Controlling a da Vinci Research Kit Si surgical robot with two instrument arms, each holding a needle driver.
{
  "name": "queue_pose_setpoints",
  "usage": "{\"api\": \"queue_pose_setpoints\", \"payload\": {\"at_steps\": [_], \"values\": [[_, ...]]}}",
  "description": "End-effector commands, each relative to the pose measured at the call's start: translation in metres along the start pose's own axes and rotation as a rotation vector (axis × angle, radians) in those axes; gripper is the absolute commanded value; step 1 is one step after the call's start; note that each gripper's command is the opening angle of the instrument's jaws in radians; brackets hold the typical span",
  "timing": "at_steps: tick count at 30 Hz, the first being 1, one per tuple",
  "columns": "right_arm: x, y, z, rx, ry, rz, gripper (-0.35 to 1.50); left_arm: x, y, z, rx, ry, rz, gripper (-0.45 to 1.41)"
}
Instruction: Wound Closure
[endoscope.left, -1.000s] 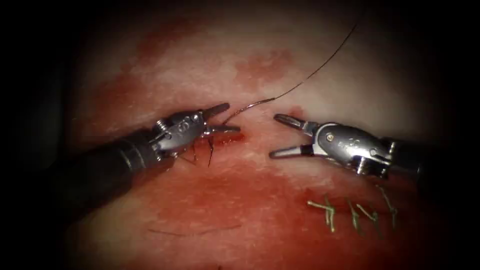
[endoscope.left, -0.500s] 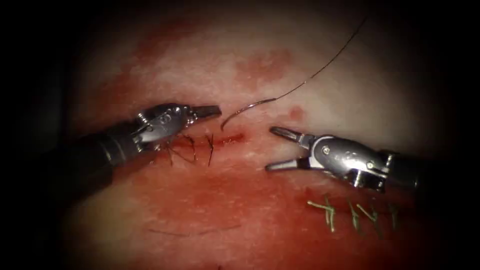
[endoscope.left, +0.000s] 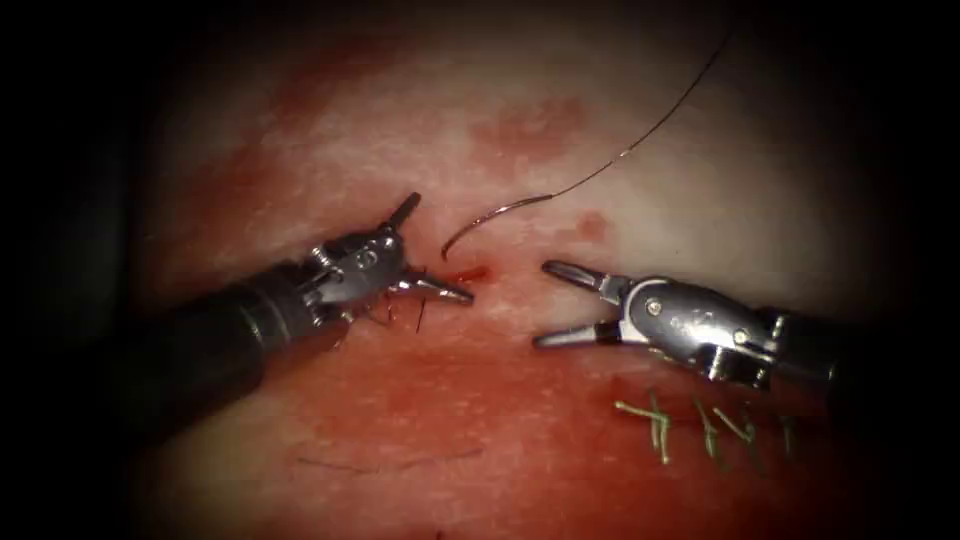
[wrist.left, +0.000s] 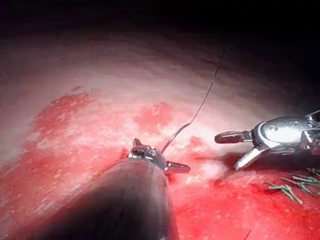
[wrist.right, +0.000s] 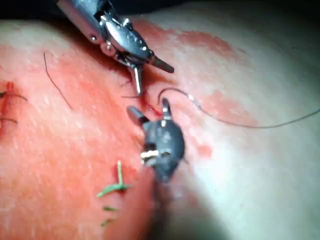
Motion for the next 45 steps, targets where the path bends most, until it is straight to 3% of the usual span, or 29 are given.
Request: {"api": "queue_pose_setpoints", "payload": {"at_steps": [1, 2, 5, 6, 7, 15, 22, 26, 27, 29, 34, 37, 45], "values": [[-0.0001, -0.0002, 0.0011, 0.001, 0.002, -0.001, 0.87, 0.0001, -0.0004, 0.001, 0.005, 0.001, -0.006, 1.01], [-0.0001, -0.0003, 0.0012, 0.0, 0.002, -0.002, 0.87, 0.0001, -0.0005, 0.0011, 0.006, 0.002, -0.006, 0.96], [-0.0001, -0.0004, 0.0013, 0.002, 0.003, -0.002, 0.89, 0.0001, -0.0004, 0.0014, 0.01, 0.002, -0.013, 0.3], [-0.0002, -0.0004, 0.0013, 0.002, 0.003, -0.002, 0.89, 0.0003, -0.0003, 0.0017, 0.001, 0.005, -0.021, -0.23], [-0.0002, -0.0004, 0.0013, 0.002, 0.003, -0.002, 0.89, 0.0003, -0.0003, 0.0019, -0.006, 0.007, -0.027, -0.45], [-0.0001, -0.0005, 0.0011, 0.003, 0.003, -0.002, 0.87, -0.0001, -0.0006, 0.0032, -0.031, 0.008, -0.03, -0.45], [-0.0003, 0.0, 0.0009, 0.008, 0.008, 0.016, 0.87, 0.0021, -0.0015, 0.0006, -0.104, 0.06, -0.064, -0.45], [-0.0008, 0.0009, 0.0007, 0.016, 0.031, 0.053, 0.86, 0.0035, -0.0017, -0.0016, -0.271, 0.101, -0.2, -0.45], [-0.0008, 0.0009, 0.0007, 0.016, 0.031, 0.053, 0.86, 0.0035, -0.0017, -0.0016, -0.271, 0.101, -0.2, -0.45], [-0.0008, 0.0015, 0.0009, 0.016, 0.067, 0.111, 0.86, 0.0036, -0.0016, -0.0029, -0.422, 0.111, -0.29, -0.45], [0.0001, 0.003, 0.0016, 0.031, 0.127, 0.172, 0.82, 0.003, -0.0007, -0.0034, -0.587, 0.111, -0.324, -0.45], [0.0007, 0.0038, 0.0021, 0.018, 0.173, 0.218, 0.76, 0.0028, 0.0, -0.0037, -0.672, 0.102, -0.34, -0.45], [0.001, 0.0033, 0.0029, 0.106, 0.254, 0.331, 0.79, 0.0032, 0.0006, -0.004, -0.796, 0.101, -0.335, -0.45]]}}
